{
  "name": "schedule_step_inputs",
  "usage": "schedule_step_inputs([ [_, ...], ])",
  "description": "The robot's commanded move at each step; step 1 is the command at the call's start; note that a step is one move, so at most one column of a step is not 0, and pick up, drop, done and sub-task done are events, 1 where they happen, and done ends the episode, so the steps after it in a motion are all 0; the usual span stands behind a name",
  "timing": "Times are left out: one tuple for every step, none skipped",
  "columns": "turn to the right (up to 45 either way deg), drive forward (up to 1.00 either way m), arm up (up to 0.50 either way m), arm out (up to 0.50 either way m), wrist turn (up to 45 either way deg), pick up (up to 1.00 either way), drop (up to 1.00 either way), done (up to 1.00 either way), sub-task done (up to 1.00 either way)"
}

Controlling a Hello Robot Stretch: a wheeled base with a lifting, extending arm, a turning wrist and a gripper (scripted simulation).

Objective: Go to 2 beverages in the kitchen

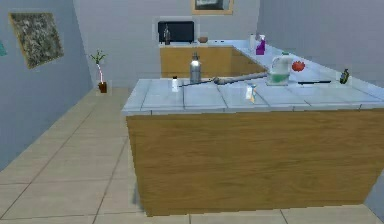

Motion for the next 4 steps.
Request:
schedule_step_inputs([
  [36.0, 0.00, 0.00, 0.00, 0.0, 0.00, 0.00, 0.00, 0.00],
  [0.0, 0.40, 0.00, 0.00, 0.0, 0.00, 0.00, 0.00, 0.00],
  [-27.0, 0.00, 0.00, 0.00, 0.0, 0.00, 0.00, 0.00, 0.00],
  [0.0, 0.00, 0.00, 0.00, 0.0, 0.00, 0.00, 0.00, 1.00],
])
